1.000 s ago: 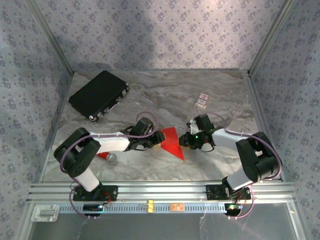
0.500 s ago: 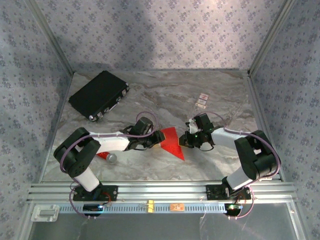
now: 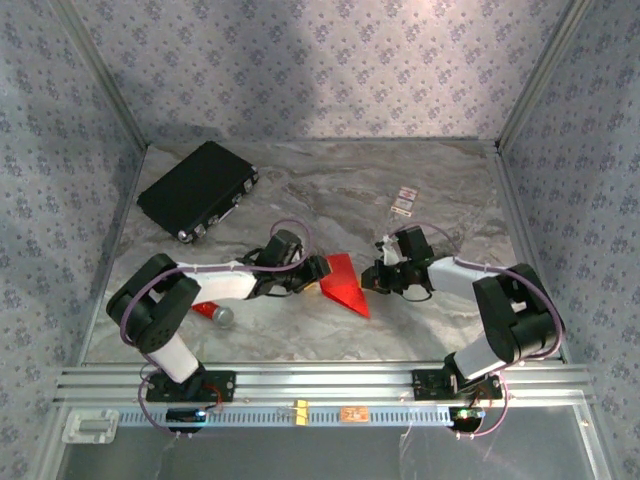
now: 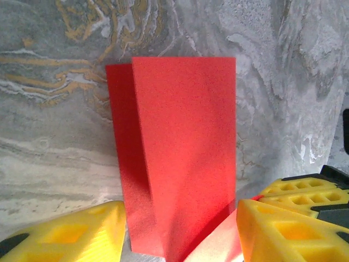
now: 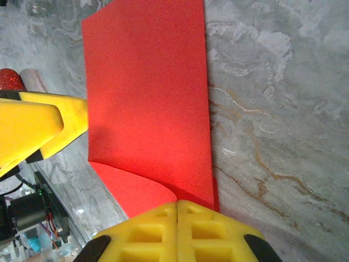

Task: Fold a paper plane with a square sheet of paper (pick it up from the middle)
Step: Fourth fold the wing at the center of the table.

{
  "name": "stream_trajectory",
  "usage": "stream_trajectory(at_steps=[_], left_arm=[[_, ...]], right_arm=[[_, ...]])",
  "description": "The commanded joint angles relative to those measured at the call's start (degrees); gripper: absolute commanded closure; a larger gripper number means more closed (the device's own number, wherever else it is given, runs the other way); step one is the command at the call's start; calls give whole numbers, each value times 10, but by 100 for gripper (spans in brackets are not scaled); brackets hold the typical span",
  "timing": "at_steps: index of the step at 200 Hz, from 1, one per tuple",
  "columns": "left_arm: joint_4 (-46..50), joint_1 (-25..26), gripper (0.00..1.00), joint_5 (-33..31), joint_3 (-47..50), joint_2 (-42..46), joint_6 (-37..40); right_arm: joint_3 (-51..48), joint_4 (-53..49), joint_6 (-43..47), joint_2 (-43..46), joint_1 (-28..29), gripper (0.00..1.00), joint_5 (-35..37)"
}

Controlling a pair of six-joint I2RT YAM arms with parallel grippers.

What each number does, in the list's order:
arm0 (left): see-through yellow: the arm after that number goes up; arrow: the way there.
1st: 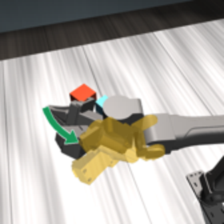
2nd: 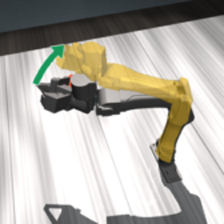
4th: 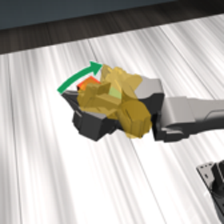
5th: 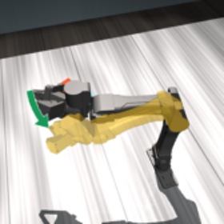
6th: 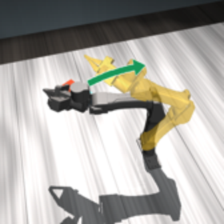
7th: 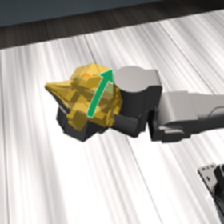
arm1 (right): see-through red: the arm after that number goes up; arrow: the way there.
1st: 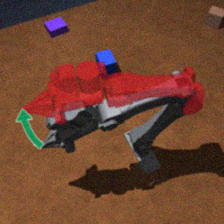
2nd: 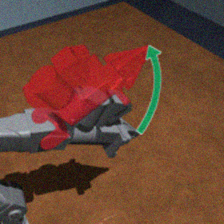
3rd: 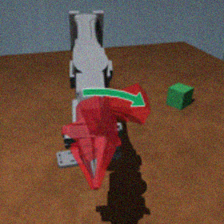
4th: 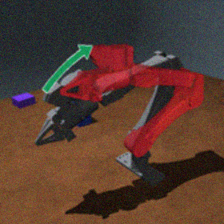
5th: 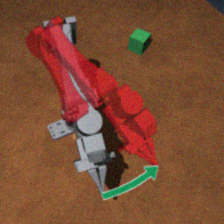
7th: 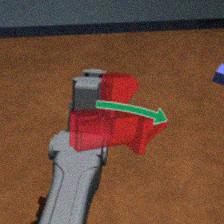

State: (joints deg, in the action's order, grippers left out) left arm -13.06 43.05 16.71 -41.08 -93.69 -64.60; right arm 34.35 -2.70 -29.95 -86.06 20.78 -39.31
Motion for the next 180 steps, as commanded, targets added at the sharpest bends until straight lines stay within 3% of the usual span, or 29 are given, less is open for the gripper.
stream_trajectory(at_steps=[1,83,180], left_arm=[[-29,-8,43,27,0,-14,-3],[-77,-9,44,62,-20,-53,-22],[-85,-10,67,75,-40,-74,-19]], right_arm=[[-10,12,5,14,-10,94,-23],[-26,23,2,17,-26,93,-31],[-28,19,3,17,-28,92,-24]])
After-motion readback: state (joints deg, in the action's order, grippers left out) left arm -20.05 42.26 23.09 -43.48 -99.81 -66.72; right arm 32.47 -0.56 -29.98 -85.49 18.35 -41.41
